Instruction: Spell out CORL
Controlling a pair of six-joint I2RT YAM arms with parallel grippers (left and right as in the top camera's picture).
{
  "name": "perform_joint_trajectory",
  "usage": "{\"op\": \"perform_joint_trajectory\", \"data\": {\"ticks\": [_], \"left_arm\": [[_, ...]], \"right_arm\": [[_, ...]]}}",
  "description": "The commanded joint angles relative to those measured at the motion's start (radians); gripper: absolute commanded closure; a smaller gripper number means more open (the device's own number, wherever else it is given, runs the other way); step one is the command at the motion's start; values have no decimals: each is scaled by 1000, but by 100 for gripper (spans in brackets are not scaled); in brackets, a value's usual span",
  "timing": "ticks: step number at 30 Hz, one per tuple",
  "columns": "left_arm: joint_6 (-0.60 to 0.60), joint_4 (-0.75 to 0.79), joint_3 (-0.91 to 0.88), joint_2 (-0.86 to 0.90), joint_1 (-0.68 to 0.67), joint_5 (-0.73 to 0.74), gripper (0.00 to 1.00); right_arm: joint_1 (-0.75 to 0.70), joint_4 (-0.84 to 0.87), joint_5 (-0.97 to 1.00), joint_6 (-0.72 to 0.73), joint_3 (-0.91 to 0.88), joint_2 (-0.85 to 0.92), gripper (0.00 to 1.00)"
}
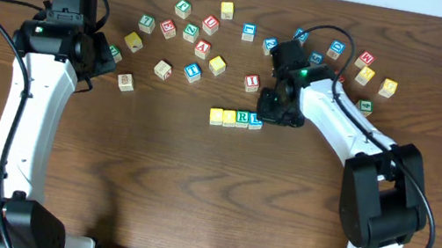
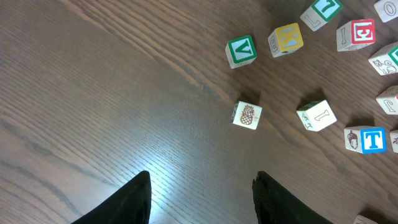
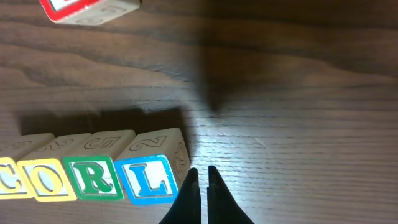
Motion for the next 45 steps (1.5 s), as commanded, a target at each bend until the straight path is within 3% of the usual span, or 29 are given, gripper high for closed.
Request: {"op": "perform_joint_trajectory", "data": {"ticks": [1, 45], "left_arm": [[-9, -3, -4, 10, 2, -6, 48], [-9, -11, -4, 10, 2, -5, 48]], "right_arm": [[12, 3, 0, 18, -2, 17, 99], [74, -5, -31, 17, -3, 17, 99]]}}
